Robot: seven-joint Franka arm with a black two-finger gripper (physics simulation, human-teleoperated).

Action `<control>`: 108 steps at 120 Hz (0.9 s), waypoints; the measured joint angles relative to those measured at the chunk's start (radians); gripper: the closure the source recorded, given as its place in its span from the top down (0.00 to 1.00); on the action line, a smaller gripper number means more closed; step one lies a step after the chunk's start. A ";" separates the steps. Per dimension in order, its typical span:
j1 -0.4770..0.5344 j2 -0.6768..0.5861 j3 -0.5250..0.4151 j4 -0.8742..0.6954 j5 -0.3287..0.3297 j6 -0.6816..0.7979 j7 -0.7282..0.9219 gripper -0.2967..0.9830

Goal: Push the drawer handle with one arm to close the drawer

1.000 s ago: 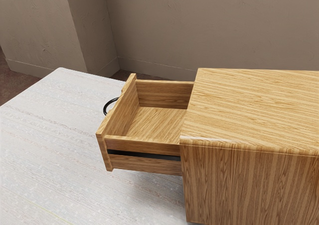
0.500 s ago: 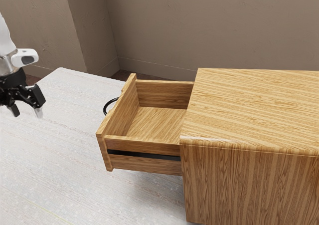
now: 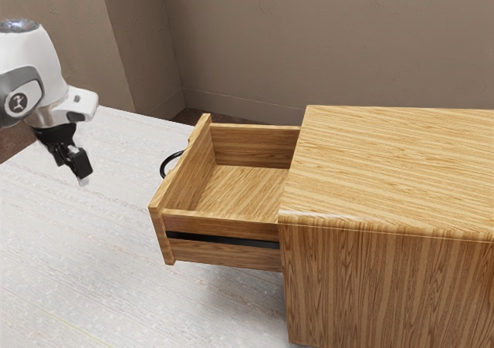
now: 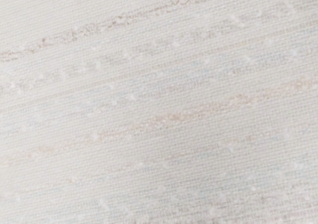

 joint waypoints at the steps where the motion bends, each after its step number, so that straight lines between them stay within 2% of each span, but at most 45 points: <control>1: -0.003 0.000 0.001 0.000 0.005 0.002 0.013 0.75; 14: -0.042 -0.018 0.014 0.000 0.007 0.030 0.200 0.75; 30: -0.204 -0.025 0.159 0.001 -0.008 0.046 0.403 0.75; 54: -0.247 -0.022 0.205 0.002 -0.021 0.063 0.634 0.75; 68: -0.278 -0.003 0.210 0.014 -0.072 0.112 0.720 0.75; 80: -0.292 0.012 0.230 0.019 -0.169 0.146 0.781 0.75; 97: -0.295 0.029 0.244 0.044 -0.294 0.115 0.862 0.75; 108: -0.300 0.030 0.246 0.045 -0.343 0.079 0.908 0.75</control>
